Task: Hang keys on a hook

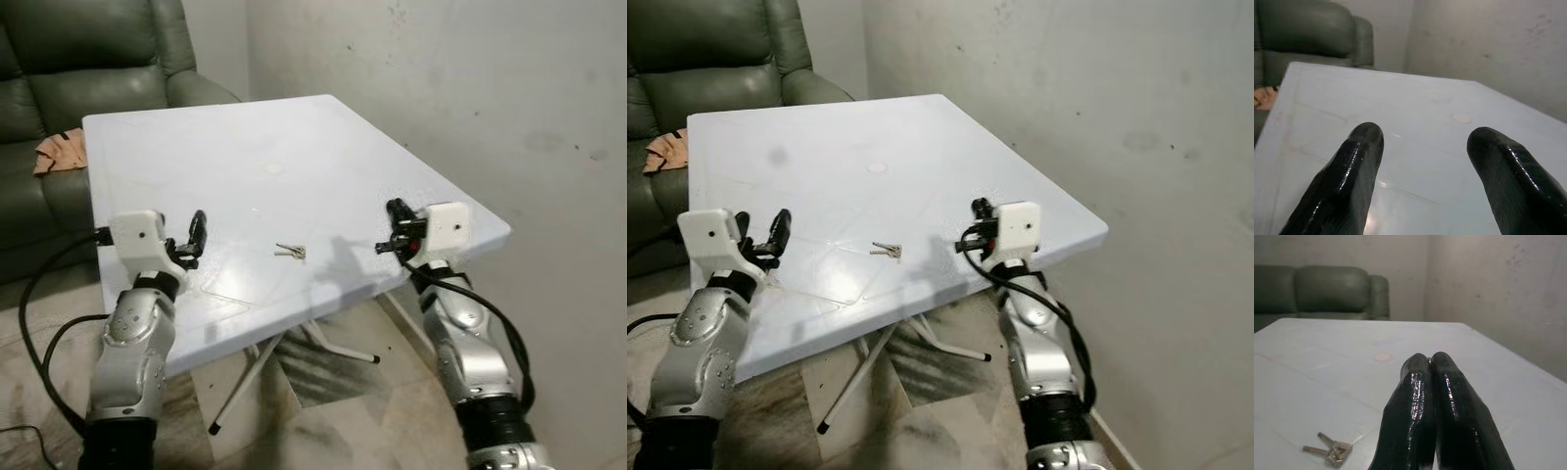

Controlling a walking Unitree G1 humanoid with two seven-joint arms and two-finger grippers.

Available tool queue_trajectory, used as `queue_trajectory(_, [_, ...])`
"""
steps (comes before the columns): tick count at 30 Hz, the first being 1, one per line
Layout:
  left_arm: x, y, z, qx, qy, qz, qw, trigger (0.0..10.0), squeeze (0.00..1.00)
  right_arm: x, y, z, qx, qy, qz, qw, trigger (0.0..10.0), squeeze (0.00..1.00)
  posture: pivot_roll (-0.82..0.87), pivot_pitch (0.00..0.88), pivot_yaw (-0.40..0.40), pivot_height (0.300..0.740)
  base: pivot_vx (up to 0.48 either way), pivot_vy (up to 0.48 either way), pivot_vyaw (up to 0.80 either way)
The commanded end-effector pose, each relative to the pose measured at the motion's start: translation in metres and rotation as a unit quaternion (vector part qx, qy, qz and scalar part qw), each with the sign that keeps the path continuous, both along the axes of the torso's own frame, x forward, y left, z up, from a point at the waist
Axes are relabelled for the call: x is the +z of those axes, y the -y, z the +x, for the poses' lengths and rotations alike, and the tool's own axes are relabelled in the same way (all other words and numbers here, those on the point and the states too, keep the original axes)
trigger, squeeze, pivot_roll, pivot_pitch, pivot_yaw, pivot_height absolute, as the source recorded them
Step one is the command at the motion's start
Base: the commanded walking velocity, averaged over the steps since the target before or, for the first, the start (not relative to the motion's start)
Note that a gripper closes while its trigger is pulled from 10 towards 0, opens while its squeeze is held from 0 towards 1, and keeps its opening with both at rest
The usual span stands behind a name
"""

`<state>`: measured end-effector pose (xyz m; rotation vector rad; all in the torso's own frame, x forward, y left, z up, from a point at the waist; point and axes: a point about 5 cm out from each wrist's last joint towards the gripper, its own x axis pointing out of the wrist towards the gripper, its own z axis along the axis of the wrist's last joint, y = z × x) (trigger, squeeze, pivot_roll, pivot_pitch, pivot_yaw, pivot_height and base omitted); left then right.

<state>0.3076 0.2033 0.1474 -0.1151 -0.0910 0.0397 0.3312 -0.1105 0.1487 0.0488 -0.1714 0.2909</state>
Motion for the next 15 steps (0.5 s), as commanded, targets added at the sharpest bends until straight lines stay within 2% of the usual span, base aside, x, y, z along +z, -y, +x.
queue_trajectory(1, [0.0036, 0.01, 0.002, -0.015, 0.005, -0.002, 1.0, 10.0, 0.0, 0.0039, 0.0139, 0.0012, -0.02, 0.005, -0.002, 1.0, 10.0, 0.0, -0.09, 0.0, -0.048, 0.724, 0.274, 0.0, -0.65])
queue_trajectory(15, [0.0032, 0.0098, 0.0018, -0.016, 0.002, 0.0, 1.0, 10.0, 0.0, 0.0028, 0.0135, 0.0006, -0.02, 0.001, -0.003, 1.0, 10.0, 0.0, -0.09, 0.0, -0.046, 0.724, 0.273, 0.0, -0.64])
